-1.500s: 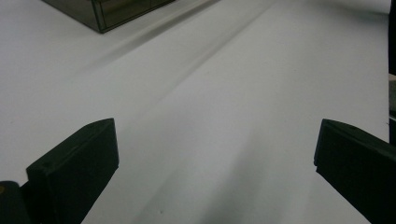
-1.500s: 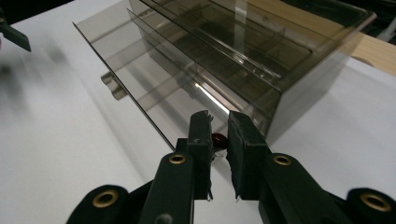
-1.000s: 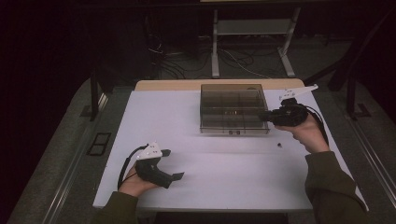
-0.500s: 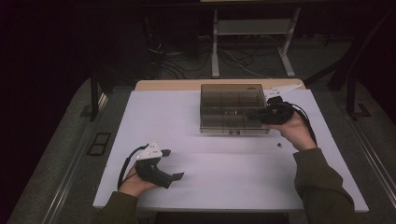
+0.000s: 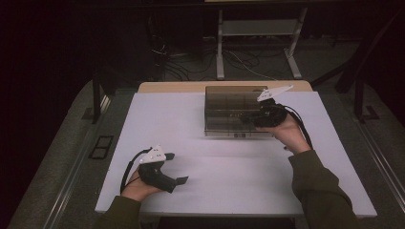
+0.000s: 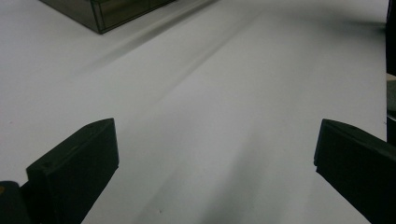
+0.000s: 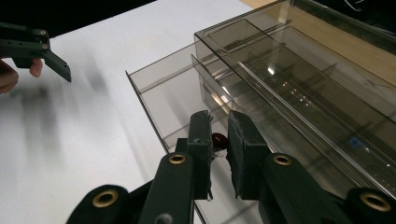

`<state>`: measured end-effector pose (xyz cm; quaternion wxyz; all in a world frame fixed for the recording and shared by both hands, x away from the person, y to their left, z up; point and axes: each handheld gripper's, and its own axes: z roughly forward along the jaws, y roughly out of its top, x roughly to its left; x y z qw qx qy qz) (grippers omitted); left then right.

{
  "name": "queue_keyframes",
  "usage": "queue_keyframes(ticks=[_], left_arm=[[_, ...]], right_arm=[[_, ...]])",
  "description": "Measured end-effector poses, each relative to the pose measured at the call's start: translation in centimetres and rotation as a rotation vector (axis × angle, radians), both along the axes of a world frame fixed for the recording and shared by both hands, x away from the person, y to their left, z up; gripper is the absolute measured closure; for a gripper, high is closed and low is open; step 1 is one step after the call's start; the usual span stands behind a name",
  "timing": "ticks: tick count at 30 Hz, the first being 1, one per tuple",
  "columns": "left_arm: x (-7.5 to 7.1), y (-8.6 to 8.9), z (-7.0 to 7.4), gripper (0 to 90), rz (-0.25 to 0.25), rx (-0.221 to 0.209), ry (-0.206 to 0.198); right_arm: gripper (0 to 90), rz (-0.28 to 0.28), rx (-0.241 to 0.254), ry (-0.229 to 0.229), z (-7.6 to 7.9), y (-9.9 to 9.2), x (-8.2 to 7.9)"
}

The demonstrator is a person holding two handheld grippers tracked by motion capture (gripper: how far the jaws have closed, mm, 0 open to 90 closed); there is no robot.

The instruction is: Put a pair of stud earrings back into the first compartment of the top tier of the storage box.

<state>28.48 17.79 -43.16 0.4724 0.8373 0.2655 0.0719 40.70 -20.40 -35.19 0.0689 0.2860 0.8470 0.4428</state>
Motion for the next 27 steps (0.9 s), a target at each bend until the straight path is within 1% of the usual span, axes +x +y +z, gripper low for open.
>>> queue_keyframes(ticks=[5,12,14,24,25,27], left_arm=[[0.0,0.0,0.0,0.0,-0.002,-0.001,0.001],[0.0,-0.1,0.0,0.0,-0.004,-0.003,0.003],[-0.1,-0.1,0.0,0.0,-0.004,-0.002,0.003],[-0.1,-0.1,-0.1,0.0,-0.007,-0.001,0.005],[-0.1,-0.1,-0.1,0.0,-0.008,0.0,0.004],[-0.1,-0.1,-0.1,0.0,-0.009,0.0,0.004]], right_arm=[[78.3,0.006,-0.008,0.015,-0.4,1.2,0.1],[78.3,0.023,-0.01,0.008,-1.0,3.1,0.2],[78.3,0.032,-0.011,-0.001,-1.1,3.6,0.3],[78.1,0.038,-0.016,0.013,-1.7,5.5,0.5],[77.6,0.041,-0.02,0.014,-1.9,5.6,0.5],[73.0,0.038,-0.022,0.016,-1.9,5.7,0.5]])
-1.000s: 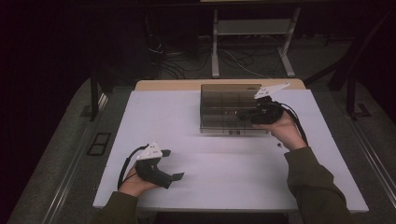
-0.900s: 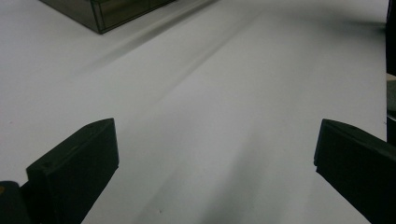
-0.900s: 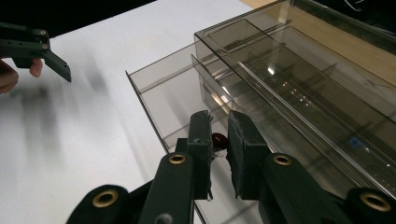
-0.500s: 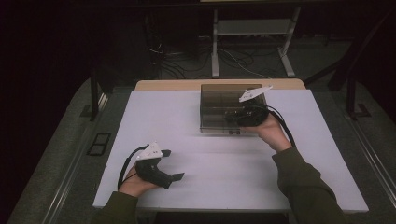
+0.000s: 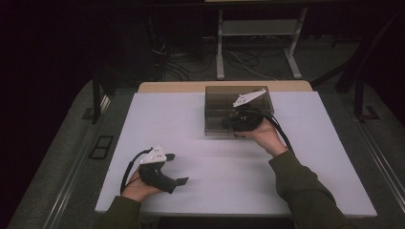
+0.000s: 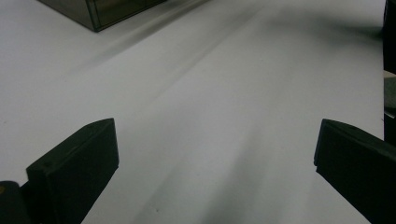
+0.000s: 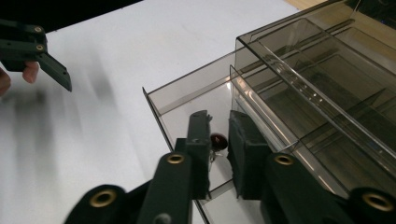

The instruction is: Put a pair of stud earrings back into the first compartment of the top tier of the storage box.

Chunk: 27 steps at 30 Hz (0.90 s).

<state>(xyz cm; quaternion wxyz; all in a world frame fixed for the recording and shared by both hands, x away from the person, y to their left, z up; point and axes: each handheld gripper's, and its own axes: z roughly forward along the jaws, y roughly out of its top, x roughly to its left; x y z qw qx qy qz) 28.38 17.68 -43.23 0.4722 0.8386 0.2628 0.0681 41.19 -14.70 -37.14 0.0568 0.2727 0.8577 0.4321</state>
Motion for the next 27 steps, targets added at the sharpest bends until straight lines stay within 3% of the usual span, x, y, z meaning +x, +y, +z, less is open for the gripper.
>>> queue_keyframes(ticks=[10,13,27], left_arm=[[0.0,0.0,0.0,0.0,-0.001,0.001,0.001],[0.0,0.0,0.0,0.0,0.0,0.002,0.0],[-0.1,0.0,0.0,0.0,0.001,0.001,0.0]], right_arm=[[58.2,-0.016,0.049,-0.007,0.8,-1.3,-0.3],[51.9,-0.029,0.036,-0.008,0.9,-2.0,-0.5],[45.4,-0.072,0.07,-0.023,2.9,-5.7,-1.6]])
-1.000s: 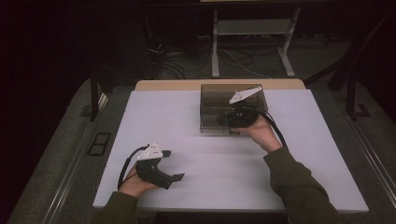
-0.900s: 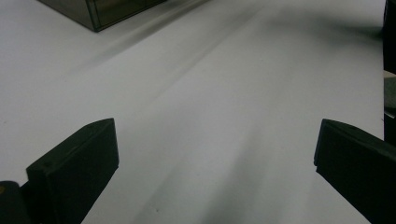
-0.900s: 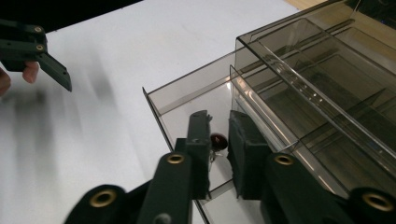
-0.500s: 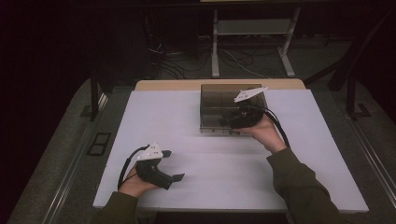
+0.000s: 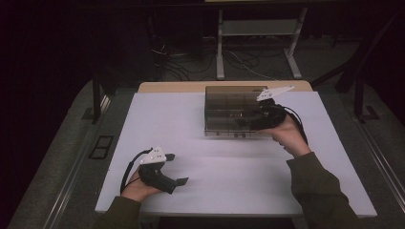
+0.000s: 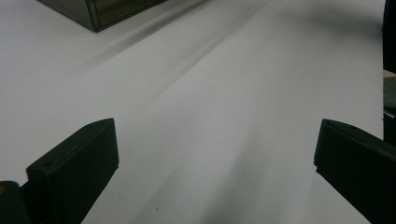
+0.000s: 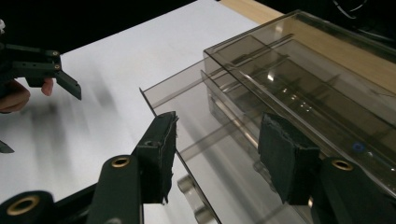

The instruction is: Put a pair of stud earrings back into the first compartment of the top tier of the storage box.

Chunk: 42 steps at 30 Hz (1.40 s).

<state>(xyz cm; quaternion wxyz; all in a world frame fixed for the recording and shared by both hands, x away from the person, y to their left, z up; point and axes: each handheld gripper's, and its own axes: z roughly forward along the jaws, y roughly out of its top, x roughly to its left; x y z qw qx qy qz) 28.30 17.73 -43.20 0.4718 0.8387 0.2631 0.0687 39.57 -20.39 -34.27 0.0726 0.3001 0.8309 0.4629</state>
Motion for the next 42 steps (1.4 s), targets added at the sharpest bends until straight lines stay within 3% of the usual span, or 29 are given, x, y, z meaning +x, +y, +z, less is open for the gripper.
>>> queue_keyframes(ticks=[12,25,35,42], left_arm=[[0.0,0.1,0.0,0.0,0.0,0.002,-0.001],[0.0,0.1,0.0,0.0,0.002,0.005,-0.004],[0.0,0.1,0.1,0.0,0.001,0.006,-0.006],[-0.1,0.1,0.1,0.0,0.004,0.006,-0.005]], right_arm=[[41.9,-0.033,0.01,-0.014,0.9,-4.0,-1.1],[40.8,-0.087,-0.007,-0.006,0.1,-8.5,-3.4],[40.8,-0.102,-0.028,0.014,-1.5,-11.0,-4.8],[41.3,-0.143,-0.059,0.046,-3.3,-12.5,-5.4]])
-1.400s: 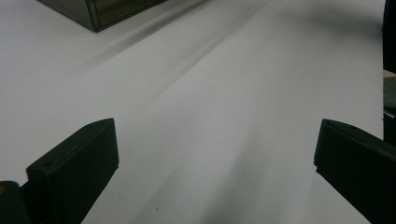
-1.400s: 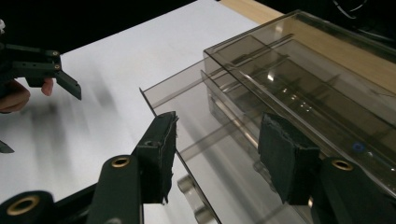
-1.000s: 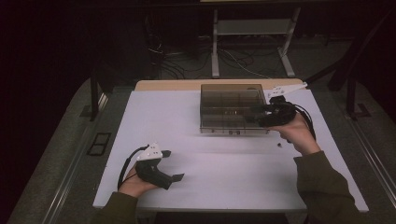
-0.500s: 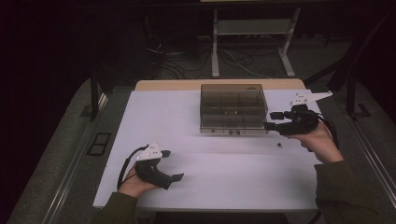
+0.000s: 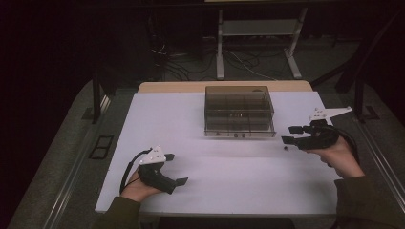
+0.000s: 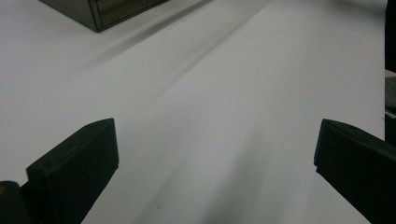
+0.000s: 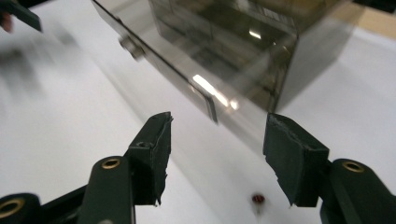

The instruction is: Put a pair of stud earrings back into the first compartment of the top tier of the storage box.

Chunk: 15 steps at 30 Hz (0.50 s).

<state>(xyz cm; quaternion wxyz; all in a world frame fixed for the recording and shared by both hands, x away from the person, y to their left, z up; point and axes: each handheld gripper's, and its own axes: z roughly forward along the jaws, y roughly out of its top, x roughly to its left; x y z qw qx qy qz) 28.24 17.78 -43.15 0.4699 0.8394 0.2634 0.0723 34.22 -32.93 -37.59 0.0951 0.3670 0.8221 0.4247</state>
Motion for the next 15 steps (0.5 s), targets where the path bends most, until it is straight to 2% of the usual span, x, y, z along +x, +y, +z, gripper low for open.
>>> queue_keyframes(ticks=[8,11,15], left_arm=[[0.0,-0.1,0.0,0.0,-0.003,0.004,0.0],[0.0,-0.1,0.0,0.0,-0.003,0.004,0.0],[0.0,-0.1,0.0,0.0,-0.004,0.007,-0.001]], right_arm=[[49.4,-0.029,-0.054,0.054,-3.1,-0.9,0.4],[52.7,-0.029,-0.099,0.067,-3.8,-0.6,0.6],[58.4,-0.031,-0.134,0.07,-4.6,-0.4,1.0]])
